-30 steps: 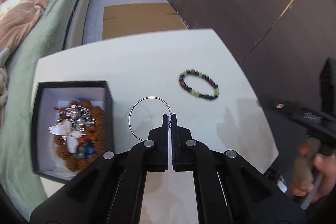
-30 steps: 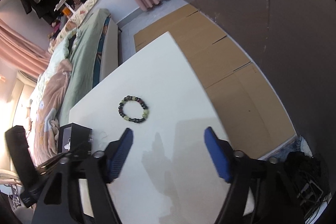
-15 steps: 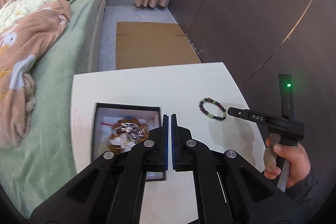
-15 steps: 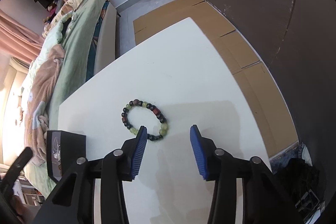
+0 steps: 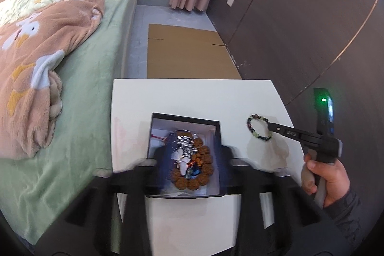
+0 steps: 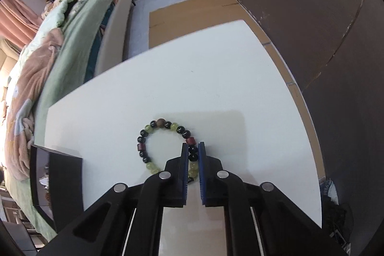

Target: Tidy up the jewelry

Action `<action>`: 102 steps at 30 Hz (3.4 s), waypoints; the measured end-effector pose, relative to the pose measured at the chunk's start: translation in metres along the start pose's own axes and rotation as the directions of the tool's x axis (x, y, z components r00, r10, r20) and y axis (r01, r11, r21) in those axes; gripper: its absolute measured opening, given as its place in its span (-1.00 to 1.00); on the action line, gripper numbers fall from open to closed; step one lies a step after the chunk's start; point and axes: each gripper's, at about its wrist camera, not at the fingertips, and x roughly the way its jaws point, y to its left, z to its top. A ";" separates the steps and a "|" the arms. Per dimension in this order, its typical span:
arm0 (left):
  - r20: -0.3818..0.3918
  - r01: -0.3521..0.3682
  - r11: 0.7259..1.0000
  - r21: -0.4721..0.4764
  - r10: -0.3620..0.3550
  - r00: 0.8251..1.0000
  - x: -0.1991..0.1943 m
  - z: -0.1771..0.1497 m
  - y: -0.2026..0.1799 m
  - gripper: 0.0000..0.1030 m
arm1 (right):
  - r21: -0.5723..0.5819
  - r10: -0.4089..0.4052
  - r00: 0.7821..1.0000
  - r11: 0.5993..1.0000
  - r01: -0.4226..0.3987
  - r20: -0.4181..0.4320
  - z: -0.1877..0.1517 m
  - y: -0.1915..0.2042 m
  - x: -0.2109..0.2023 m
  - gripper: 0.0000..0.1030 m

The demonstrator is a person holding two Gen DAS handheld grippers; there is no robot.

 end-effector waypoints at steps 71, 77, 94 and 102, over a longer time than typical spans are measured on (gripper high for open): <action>0.233 -0.025 0.997 0.072 0.007 0.973 -0.144 -0.085 0.001 0.90 | -0.192 0.214 0.929 0.968 -0.160 0.302 -0.141 0.069 -0.219 0.85; 0.274 -0.034 0.993 0.114 0.002 0.962 -0.172 -0.105 -0.017 0.90 | -0.205 0.190 0.916 0.971 -0.122 0.353 -0.170 0.054 -0.248 0.85; 0.363 -0.046 0.984 0.170 -0.019 0.932 -0.233 -0.162 -0.043 0.90 | -0.238 0.162 0.887 0.969 -0.061 0.432 -0.242 0.033 -0.300 0.85; 0.382 -0.071 0.983 0.167 0.002 0.924 -0.248 -0.182 -0.038 0.90 | -0.233 0.169 0.877 0.970 -0.067 0.449 -0.269 0.036 -0.308 0.85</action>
